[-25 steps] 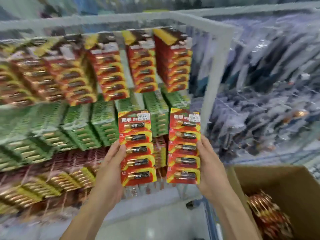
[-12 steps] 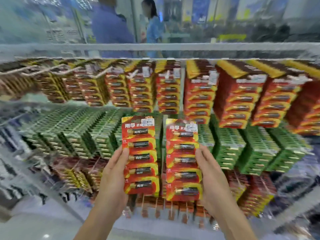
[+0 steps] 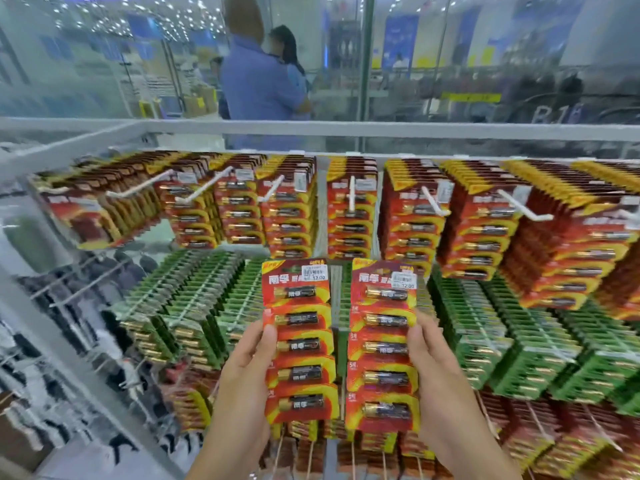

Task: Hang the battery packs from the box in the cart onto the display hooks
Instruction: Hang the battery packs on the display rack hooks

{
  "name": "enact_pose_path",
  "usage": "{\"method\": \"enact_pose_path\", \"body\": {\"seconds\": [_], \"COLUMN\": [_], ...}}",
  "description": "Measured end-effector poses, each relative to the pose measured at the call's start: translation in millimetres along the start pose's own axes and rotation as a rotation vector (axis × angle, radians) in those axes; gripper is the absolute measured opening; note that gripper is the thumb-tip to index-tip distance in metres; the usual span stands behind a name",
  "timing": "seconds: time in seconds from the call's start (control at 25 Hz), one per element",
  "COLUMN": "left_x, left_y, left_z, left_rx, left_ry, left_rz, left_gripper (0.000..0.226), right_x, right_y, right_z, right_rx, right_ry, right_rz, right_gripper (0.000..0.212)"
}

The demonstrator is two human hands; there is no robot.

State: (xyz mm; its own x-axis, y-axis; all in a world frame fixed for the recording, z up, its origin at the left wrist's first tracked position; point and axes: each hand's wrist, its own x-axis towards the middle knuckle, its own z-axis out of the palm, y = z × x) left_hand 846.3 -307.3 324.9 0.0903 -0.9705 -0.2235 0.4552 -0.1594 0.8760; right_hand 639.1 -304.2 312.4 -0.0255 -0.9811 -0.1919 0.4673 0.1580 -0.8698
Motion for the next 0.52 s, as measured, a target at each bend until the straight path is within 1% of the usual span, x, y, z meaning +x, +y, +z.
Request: {"method": "enact_pose_path", "body": {"seconds": [0.08, 0.12, 0.16, 0.24, 0.32, 0.4, 0.52], "left_x": [12.6, 16.6, 20.0, 25.0, 27.9, 26.6, 27.0], "left_y": [8.1, 10.8, 12.8, 16.7, 19.6, 22.3, 30.4], "left_z": [-12.0, -15.2, -17.1, -20.7, -24.7, -26.9, -32.4], "left_rx": [-0.002, -0.007, -0.013, -0.018, -0.01, -0.015, 0.001], "left_ry": [-0.013, -0.015, -0.014, -0.02, -0.01, 0.041, 0.124], "left_rz": [-0.002, -0.002, -0.005, -0.004, 0.013, 0.02, 0.076], "left_gripper": [0.024, 0.026, 0.028, 0.029, 0.03, 0.032, 0.029], "right_x": [9.1, 13.9, 18.6, 21.3, 28.6, 39.8, 50.2], "right_y": [3.2, 5.4, 8.6, 4.3, 2.2, 6.5, 8.0], "right_z": [12.1, 15.2, 14.3, 23.3, 27.0, 25.9, 31.2], "right_rx": [-0.022, -0.024, -0.004, 0.006, 0.034, 0.015, -0.004], "right_ry": [-0.008, -0.011, 0.008, -0.006, 0.016, 0.03, -0.015], "right_rz": [0.008, 0.006, -0.008, -0.022, -0.008, 0.005, 0.029], "right_gripper": [0.075, 0.081, 0.082, 0.073, 0.056, 0.045, 0.043]}}
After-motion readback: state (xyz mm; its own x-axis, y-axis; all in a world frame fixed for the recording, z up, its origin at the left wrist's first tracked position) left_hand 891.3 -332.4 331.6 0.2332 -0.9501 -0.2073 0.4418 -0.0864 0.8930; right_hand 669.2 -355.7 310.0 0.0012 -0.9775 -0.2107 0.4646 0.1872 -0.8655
